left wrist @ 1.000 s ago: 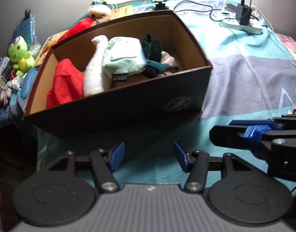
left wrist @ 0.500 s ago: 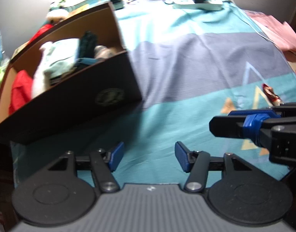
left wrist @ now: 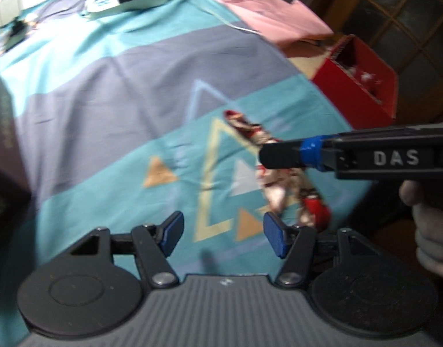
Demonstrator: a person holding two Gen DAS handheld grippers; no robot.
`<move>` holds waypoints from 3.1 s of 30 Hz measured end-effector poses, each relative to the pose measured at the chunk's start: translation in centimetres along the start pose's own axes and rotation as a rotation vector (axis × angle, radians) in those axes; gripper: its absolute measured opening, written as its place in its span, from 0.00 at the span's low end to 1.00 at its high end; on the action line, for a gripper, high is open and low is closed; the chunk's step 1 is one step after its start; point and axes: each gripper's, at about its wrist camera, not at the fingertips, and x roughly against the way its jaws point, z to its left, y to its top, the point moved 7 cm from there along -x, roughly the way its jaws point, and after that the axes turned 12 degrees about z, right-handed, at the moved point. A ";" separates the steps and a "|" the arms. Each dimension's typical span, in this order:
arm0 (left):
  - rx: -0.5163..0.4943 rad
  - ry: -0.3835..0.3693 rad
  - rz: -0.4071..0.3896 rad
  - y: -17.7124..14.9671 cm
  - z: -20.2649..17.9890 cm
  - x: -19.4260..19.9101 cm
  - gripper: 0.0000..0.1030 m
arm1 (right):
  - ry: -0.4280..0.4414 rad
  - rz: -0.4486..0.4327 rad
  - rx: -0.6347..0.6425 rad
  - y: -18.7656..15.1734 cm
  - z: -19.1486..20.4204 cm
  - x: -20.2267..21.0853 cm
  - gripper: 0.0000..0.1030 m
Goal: Organize soft objects
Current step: 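Move the right gripper to the red-and-white patterned scarf, then grasp the patterned scarf with the right gripper and lift it, then carry the scarf with the right gripper over the box, then lower the scarf into the box and open the right gripper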
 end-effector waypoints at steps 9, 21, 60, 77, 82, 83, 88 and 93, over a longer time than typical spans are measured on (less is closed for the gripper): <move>-0.085 -0.122 0.016 3.1 -3.9 -3.2 0.58 | -0.047 -0.011 -0.091 0.6 -4.4 -0.7 0.11; -0.060 -0.179 -0.036 5.8 -3.8 -5.4 0.52 | 0.056 0.054 -0.178 1.0 -5.8 -3.1 0.09; 0.003 0.131 -0.525 -2.5 19.6 20.5 0.12 | 0.388 -0.122 0.240 10.8 27.2 -6.6 0.00; 0.264 0.260 -0.368 -6.1 32.6 17.5 0.47 | 0.170 -0.183 0.179 11.0 31.0 -12.2 0.07; 0.310 0.367 -0.327 -7.1 33.0 18.4 0.50 | 0.073 -0.198 0.241 9.6 32.2 -11.8 0.07; 0.323 0.371 -0.321 -7.3 33.2 18.5 0.50 | 0.064 -0.194 0.246 9.4 32.4 -11.8 0.07; 0.389 0.426 -0.315 -8.5 33.8 19.5 0.51 | 0.004 -0.199 0.303 8.3 33.0 -11.5 0.07; 0.463 0.504 -0.289 -9.5 33.9 20.3 0.52 | -0.028 -0.190 0.354 7.4 33.5 -11.4 0.08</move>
